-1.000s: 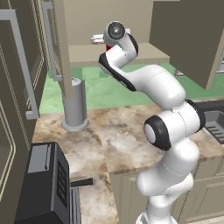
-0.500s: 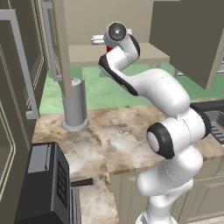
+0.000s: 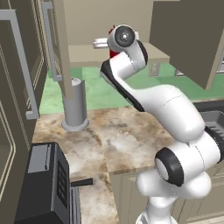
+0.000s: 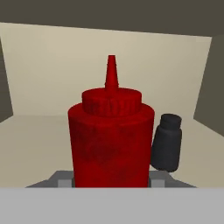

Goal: Move the ketchup and shaker from the cabinet to the dining counter.

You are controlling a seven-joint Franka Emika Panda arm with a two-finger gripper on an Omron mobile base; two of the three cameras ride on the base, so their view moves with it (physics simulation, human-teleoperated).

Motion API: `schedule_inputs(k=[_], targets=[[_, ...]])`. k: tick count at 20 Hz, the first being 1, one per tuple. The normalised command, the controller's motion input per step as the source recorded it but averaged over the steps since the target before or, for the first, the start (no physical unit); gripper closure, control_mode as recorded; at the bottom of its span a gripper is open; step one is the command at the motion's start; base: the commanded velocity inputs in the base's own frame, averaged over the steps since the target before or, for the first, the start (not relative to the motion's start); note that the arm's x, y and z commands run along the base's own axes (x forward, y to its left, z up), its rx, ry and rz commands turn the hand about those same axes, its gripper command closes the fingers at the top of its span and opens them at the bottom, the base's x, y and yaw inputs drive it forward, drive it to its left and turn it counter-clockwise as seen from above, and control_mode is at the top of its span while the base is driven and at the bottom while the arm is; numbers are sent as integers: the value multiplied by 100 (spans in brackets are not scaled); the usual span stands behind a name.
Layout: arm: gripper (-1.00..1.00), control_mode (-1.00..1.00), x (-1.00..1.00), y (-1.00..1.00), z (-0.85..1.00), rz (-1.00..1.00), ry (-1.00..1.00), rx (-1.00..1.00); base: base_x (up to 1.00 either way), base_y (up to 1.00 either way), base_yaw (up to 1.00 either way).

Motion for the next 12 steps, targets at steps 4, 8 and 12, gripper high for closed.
schedule_inputs(k=[4,8,12], targets=[[100,-100,-89,-12,2,5,0,0,0,0,0],[100,-100,-81,-12,0,8,0,-1,0,0,0],[100,-100,-73,-28,-8,9,0,0,0,0,0]])
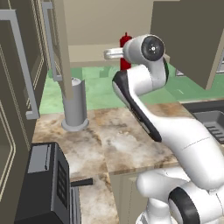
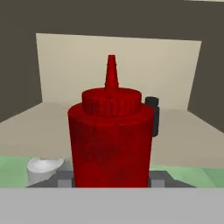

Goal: Move the ketchup and shaker from the cabinet to the dining counter.

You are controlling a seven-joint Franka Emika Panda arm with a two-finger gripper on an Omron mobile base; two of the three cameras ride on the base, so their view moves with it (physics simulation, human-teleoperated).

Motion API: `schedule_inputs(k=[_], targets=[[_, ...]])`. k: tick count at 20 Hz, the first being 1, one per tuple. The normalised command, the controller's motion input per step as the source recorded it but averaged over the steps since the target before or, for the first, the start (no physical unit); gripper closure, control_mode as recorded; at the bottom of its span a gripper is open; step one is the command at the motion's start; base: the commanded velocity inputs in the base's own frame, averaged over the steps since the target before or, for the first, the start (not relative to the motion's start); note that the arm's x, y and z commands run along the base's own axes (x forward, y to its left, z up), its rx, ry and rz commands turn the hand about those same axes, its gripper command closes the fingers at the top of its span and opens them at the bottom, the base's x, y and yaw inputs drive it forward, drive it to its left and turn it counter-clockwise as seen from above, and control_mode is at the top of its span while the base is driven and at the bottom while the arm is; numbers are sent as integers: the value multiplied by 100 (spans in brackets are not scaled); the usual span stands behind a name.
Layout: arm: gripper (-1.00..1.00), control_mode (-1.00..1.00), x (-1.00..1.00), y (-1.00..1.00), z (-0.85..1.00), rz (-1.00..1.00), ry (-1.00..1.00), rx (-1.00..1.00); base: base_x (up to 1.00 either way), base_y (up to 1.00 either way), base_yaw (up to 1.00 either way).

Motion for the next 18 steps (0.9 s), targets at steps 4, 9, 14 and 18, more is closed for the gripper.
schedule_inputs(k=[4,9,14,18], targets=[[100,-100,-64,-19,-20,10,0,-4,0,0,0],[100,-100,-58,-16,-32,9,0,-5,0,0,0],[100,-100,-53,-3,-24,5,0,-2,0,0,0],[100,-100,-48,0,-20,0,0,0,0,0,0]])
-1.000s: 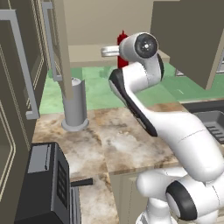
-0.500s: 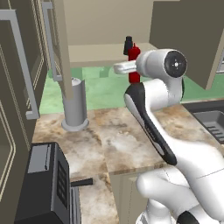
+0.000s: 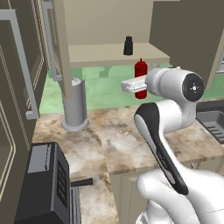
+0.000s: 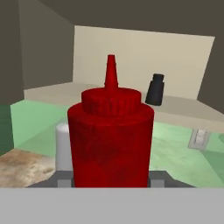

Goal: Move the ketchup and shaker from the cabinet to the dining counter.

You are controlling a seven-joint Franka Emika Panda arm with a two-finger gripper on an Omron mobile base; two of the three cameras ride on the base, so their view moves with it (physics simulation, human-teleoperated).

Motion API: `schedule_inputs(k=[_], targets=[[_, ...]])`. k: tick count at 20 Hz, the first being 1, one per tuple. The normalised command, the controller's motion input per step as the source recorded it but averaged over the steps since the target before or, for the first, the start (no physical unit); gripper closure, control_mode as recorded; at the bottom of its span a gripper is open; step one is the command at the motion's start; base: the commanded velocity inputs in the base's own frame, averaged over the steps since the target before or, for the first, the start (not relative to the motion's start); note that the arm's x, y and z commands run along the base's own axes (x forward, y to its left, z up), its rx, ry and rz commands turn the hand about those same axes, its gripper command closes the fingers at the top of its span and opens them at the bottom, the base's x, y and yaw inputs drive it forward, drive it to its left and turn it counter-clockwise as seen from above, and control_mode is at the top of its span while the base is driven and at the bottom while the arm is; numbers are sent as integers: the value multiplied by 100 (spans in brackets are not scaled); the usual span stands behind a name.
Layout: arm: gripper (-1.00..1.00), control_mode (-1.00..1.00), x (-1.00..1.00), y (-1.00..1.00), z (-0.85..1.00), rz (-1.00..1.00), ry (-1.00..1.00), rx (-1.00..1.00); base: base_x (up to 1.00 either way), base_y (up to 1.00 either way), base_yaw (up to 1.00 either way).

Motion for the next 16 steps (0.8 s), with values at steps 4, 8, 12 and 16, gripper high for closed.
schedule_inputs(k=[4,8,12,16], targets=[[100,-100,-20,0,-15,0,1,0,0,0,0],[100,-100,-17,0,-10,0,-5,0,0,0,0],[100,100,-13,0,-6,0,-2,-1,-45,-1,-3],[100,100,0,0,0,0,0,0,-64,-21,-9]])
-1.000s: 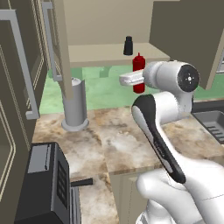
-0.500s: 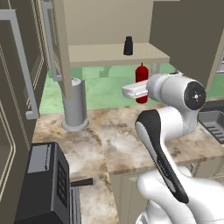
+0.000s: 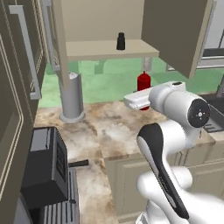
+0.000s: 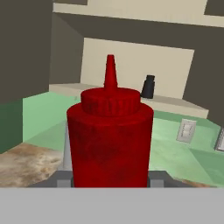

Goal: Move the ketchup and shaker from the cabinet to the dining counter.

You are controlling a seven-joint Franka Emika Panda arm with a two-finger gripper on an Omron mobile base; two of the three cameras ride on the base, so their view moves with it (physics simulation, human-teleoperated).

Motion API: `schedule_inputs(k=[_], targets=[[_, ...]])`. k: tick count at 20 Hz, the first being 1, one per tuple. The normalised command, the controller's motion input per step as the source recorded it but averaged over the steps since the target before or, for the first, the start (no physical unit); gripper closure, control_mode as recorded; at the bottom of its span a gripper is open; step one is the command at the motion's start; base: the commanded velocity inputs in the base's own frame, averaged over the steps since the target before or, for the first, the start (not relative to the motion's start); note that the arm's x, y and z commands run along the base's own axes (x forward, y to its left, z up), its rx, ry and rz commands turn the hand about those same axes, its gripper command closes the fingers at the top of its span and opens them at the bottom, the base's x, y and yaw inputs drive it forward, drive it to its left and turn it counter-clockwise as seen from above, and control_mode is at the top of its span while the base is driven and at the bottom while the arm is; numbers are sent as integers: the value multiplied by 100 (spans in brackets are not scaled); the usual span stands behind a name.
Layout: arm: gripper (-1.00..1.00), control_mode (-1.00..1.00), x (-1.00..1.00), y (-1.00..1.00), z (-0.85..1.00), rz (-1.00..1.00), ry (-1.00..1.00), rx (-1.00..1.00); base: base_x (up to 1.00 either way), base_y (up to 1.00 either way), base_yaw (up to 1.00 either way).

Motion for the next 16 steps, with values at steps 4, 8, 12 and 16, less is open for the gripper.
schedule_inputs(k=[4,8,12,16], targets=[[100,100,0,0,0,0,0,0,-54,-22,-12],[100,100,0,0,0,0,0,0,-47,-28,-12],[100,100,0,0,0,0,0,0,-44,-20,-18],[100,100,0,0,0,0,0,0,-45,-30,-21]])
